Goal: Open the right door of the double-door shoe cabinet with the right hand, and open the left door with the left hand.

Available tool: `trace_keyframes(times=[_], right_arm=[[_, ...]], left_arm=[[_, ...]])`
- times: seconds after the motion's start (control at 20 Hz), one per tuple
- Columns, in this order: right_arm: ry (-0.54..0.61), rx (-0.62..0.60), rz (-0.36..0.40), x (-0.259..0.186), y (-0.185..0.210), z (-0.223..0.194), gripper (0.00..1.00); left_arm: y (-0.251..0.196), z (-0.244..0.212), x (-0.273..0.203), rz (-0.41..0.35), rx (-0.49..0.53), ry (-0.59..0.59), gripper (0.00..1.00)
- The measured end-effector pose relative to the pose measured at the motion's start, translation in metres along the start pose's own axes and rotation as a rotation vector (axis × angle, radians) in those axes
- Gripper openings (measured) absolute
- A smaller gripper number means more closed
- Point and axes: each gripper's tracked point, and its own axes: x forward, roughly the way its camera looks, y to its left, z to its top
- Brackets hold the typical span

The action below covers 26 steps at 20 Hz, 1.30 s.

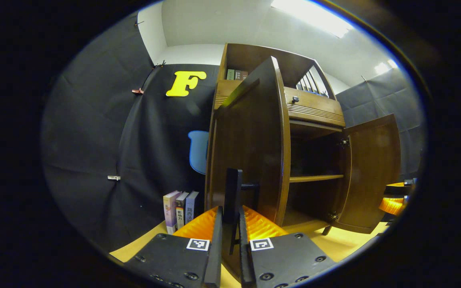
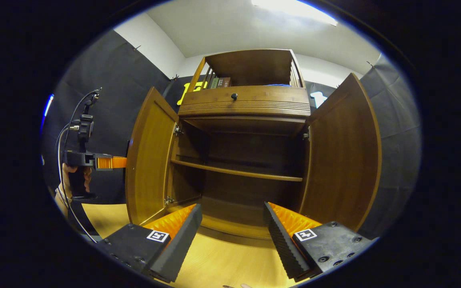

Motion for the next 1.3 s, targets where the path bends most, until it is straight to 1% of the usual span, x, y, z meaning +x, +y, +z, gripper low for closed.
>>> trace_keyframes(times=[0.05, 0.15, 0.2, 0.25, 0.3, 0.45, 0.55, 0.65, 0.7, 0.75, 0.8, 0.9, 1.0, 1.05, 1.15, 1.25, 1.3], right_arm=[[-0.001, 0.006, 0.003, 0.003, 0.001, -0.001, 0.98], [-0.006, 0.014, 0.004, 0.007, 0.003, -0.001, 0.98], [-0.009, 0.018, 0.006, 0.009, 0.006, 0.001, 0.98], [-0.008, 0.023, 0.009, 0.011, 0.008, 0.002, 0.98], [-0.007, 0.026, 0.015, 0.012, 0.011, 0.001, 0.99], [0.003, 0.019, 0.032, 0.02, 0.02, -0.004, 0.98], [0.004, 0.012, 0.046, 0.024, 0.027, -0.004, 0.99], [0.0, 0.01, 0.054, 0.027, 0.031, -0.003, 0.98], [-0.002, 0.012, 0.05, 0.029, 0.032, -0.002, 0.95], [-0.002, 0.013, 0.046, 0.031, 0.031, -0.002, 0.99], [-0.001, 0.016, 0.043, 0.035, 0.031, -0.003, 0.97], [0.01, 0.023, 0.034, 0.039, 0.03, -0.006, 0.97], [0.026, 0.018, 0.007, 0.042, 0.026, -0.012, 0.99], [0.031, 0.013, -0.011, 0.043, 0.023, -0.012, 0.97], [0.032, 0.012, -0.037, 0.044, 0.021, -0.009, 0.97], [0.033, 0.027, -0.062, 0.046, 0.018, -0.002, 0.97], [0.04, 0.033, -0.074, 0.047, 0.016, 0.002, 0.99]], left_arm=[[0.008, 0.0, -0.002, 0.02, 0.001, 0.001, 0.22], [0.024, 0.002, -0.006, 0.063, 0.006, 0.0, 0.17], [0.033, 0.002, -0.005, 0.086, 0.01, -0.001, 0.17], [0.041, 0.003, -0.009, 0.103, 0.011, -0.001, 0.11], [0.044, 0.003, -0.012, 0.109, 0.007, 0.002, 0.1], [0.053, 0.004, -0.026, 0.121, -0.019, 0.014, 0.1], [0.057, 0.002, -0.041, 0.135, -0.021, 0.036, 0.1], [0.06, 0.009, -0.057, 0.154, -0.015, 0.05, 0.1], [0.057, 0.009, -0.066, 0.155, -0.01, 0.068, 0.1], [0.052, 0.011, -0.073, 0.145, -0.008, 0.088, 0.1], [0.041, 0.015, -0.079, 0.12, -0.016, 0.097, 0.1], [0.013, 0.022, -0.088, 0.039, -0.045, 0.102, 0.1], [-0.016, 0.024, -0.092, -0.046, -0.047, 0.108, 0.1], [-0.03, 0.024, -0.09, -0.086, -0.037, 0.107, 0.1], [-0.057, 0.023, -0.085, -0.163, -0.025, 0.103, 0.1], [-0.082, 0.028, -0.069, -0.218, -0.043, 0.074, 0.1], [-0.093, 0.03, -0.06, -0.237, -0.045, 0.064, 0.1]])
